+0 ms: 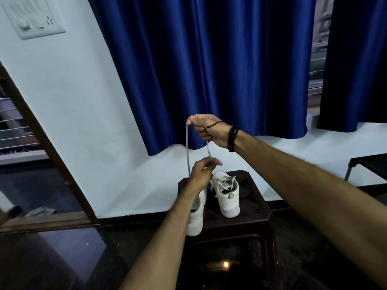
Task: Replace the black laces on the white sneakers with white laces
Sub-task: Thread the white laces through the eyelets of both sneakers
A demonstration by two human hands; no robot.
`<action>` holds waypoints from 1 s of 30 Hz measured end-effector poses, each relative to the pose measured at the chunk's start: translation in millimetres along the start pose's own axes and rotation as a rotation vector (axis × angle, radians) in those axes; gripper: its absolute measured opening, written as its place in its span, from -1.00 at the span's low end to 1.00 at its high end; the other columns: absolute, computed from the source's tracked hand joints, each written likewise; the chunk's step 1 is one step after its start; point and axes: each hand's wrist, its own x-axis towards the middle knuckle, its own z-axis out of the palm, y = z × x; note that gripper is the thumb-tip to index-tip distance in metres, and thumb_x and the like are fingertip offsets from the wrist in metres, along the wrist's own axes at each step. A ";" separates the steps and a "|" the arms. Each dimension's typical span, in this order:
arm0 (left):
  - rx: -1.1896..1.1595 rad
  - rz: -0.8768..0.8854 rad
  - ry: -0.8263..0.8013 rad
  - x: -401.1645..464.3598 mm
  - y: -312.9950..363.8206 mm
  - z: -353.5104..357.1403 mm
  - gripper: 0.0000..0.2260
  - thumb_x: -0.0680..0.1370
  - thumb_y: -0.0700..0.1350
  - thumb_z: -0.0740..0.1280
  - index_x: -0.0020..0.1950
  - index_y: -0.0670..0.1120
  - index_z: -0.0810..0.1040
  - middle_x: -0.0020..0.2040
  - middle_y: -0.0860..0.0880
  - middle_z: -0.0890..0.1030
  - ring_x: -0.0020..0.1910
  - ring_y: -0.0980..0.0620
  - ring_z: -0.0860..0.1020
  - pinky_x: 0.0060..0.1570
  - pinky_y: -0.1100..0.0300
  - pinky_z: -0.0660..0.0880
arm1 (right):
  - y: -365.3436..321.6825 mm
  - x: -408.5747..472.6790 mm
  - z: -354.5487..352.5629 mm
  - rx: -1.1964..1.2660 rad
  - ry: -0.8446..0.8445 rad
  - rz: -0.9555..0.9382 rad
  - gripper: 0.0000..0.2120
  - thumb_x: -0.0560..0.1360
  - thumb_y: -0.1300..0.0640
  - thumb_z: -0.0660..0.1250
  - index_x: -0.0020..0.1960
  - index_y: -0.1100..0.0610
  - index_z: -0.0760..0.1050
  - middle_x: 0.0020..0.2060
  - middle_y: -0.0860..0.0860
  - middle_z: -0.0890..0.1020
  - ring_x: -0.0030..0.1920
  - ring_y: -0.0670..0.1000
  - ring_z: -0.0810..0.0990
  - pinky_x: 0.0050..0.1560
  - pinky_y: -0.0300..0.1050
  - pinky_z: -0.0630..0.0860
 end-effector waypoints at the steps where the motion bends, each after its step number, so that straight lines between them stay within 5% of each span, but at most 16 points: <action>1: -0.014 -0.024 -0.012 -1.8 -6.5 -5.1 -0.72 0.66 -0.19 0.20 -0.17 -0.05 0.62 -0.23 0.11 0.65 -0.21 0.06 0.58 0.00 0.02 0.48 | -3.8 1.1 -1.2 -0.009 0.044 -0.039 -0.80 0.63 0.02 0.18 -0.09 0.05 0.50 -0.47 -0.12 0.24 -0.44 -0.11 0.11 -0.44 -0.25 0.03; 6: -0.094 -0.173 -0.011 -25.3 -7.7 -25.1 -0.67 0.69 -0.07 0.14 -0.17 -0.17 0.54 -0.56 0.09 0.38 -0.58 0.14 0.34 -0.49 0.28 0.33 | -5.9 1.4 -28.2 -0.030 0.344 -0.068 -0.81 0.62 0.14 0.21 -0.14 0.09 0.53 -0.46 -0.06 0.34 -0.49 -0.14 0.28 -0.49 -0.30 0.17; 9: 0.004 -0.203 -0.037 -27.7 9.3 -32.5 -0.66 0.68 0.00 0.16 -0.17 -0.12 0.56 -0.57 0.14 0.26 -0.59 0.17 0.16 -0.53 0.28 0.06 | 31.6 0.6 -50.9 -0.519 0.391 0.186 -0.84 0.50 0.27 0.31 -0.18 0.14 0.64 -0.19 0.08 0.61 -0.12 -0.01 0.57 -0.15 -0.20 0.49; 12: 0.116 -0.240 -0.135 -28.0 22.9 -42.7 -0.71 0.66 0.01 0.22 -0.17 -0.11 0.55 -0.57 0.16 0.32 -0.52 0.15 0.17 -0.48 0.27 0.07 | 71.8 -12.6 -64.6 -0.846 0.473 0.389 -0.76 0.45 0.07 0.25 -0.04 0.10 0.66 -0.03 0.12 0.66 -0.02 0.16 0.62 0.04 -0.03 0.57; 16: 0.156 -0.322 -0.185 -34.9 12.8 -78.7 -0.74 0.65 0.00 0.25 -0.14 -0.11 0.57 -0.52 0.15 0.33 -0.53 0.18 0.21 -0.46 0.29 0.12 | 84.3 -38.7 -88.6 -0.834 0.602 0.377 -0.74 0.47 0.05 0.23 0.03 0.05 0.65 0.00 0.11 0.67 0.04 0.18 0.61 0.09 0.04 0.56; 20: 0.262 -0.355 -0.058 -35.0 -11.2 -103.9 -0.72 0.60 0.04 0.34 -0.17 -0.13 0.64 -0.43 0.05 0.32 -0.46 0.12 0.21 -0.44 0.26 0.14 | 102.7 -47.5 -107.5 -0.863 0.589 0.411 -0.75 0.50 0.10 0.23 0.03 0.12 0.64 0.08 0.12 0.66 0.12 0.18 0.57 0.16 0.05 0.51; 22: 0.263 -0.329 -0.022 -32.4 -16.4 -98.7 -0.74 0.57 0.03 0.38 -0.17 -0.14 0.67 -0.47 0.08 0.36 -0.47 0.13 0.23 -0.46 0.29 0.15 | 108.5 -45.8 -92.5 -1.172 0.509 0.581 -0.68 0.49 0.00 0.24 0.17 0.12 0.54 0.22 0.13 0.55 0.25 0.18 0.44 0.23 0.05 0.37; 24: 0.258 -0.287 -0.018 -27.0 -14.9 -86.1 -0.76 0.55 -0.01 0.41 -0.12 -0.19 0.69 -0.54 0.15 0.44 -0.55 0.22 0.30 -0.50 0.39 0.21 | 109.4 -40.9 -67.7 -1.363 0.398 0.507 -0.48 0.43 -0.02 0.34 0.36 0.08 0.38 0.37 0.10 0.37 0.38 0.15 0.27 0.28 0.06 0.25; 26: 0.262 -0.265 -0.033 -16.7 -15.4 -72.0 -0.77 0.52 0.00 0.45 -0.13 -0.17 0.71 -0.49 0.11 0.54 -0.53 0.25 0.35 -0.43 0.40 0.29 | 113.5 -34.5 -42.1 -0.951 0.084 0.276 -0.39 0.43 0.17 0.38 0.44 0.06 0.29 0.41 0.07 0.32 0.41 0.09 0.28 0.31 -0.04 0.29; 28: 0.294 -0.255 -0.023 -4.0 -21.9 -61.6 -0.75 0.44 0.08 0.50 -0.21 -0.10 0.71 -0.37 -0.02 0.61 -0.40 0.13 0.45 -0.29 0.25 0.37 | 117.1 -33.6 -17.9 -0.370 -0.229 0.300 -0.41 0.44 0.25 0.36 0.43 0.08 0.31 0.30 0.03 0.44 0.27 0.02 0.48 0.19 -0.16 0.43; 30: 0.316 -0.265 0.024 5.4 -28.3 -57.0 -0.70 0.41 0.14 0.49 -0.26 -0.11 0.68 -0.36 -0.05 0.59 -0.35 0.05 0.46 -0.26 0.17 0.38 | 125.4 -33.6 -6.0 -0.223 -0.340 0.307 -0.53 0.47 0.24 0.33 0.37 0.15 0.36 0.09 0.01 0.56 0.05 -0.06 0.56 0.03 -0.19 0.46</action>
